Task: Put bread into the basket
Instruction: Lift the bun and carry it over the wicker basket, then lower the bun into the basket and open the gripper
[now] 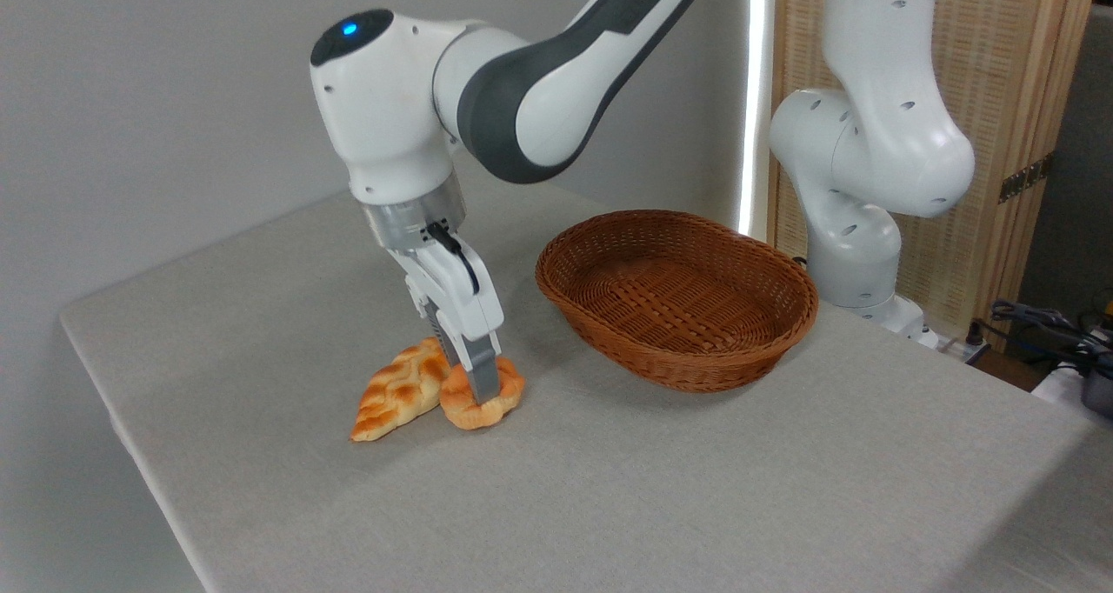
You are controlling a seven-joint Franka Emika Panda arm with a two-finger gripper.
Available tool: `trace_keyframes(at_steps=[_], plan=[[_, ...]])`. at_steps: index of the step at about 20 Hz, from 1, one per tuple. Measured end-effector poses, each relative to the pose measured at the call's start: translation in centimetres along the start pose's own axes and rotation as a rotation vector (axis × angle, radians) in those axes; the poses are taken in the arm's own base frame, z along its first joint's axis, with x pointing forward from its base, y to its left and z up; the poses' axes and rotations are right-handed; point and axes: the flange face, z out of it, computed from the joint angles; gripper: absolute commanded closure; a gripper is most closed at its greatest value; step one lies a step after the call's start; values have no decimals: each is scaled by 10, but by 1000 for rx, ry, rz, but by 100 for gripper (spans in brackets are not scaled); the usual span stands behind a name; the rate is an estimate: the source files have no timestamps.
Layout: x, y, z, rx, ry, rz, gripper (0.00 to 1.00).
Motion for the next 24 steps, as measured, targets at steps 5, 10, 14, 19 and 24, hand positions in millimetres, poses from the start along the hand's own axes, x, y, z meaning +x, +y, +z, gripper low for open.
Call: trace_keyframes(at_steps=[5, 10, 14, 19, 24], plan=[[-8, 22, -54, 42, 39, -60, 63], [-24, 68, -98, 29, 10, -87, 60], [-42, 95, -106, -27, -58, -81, 60], [-58, 132, -77, -133, -158, -51, 16], [-63, 150, -39, -209, -216, -35, 0]])
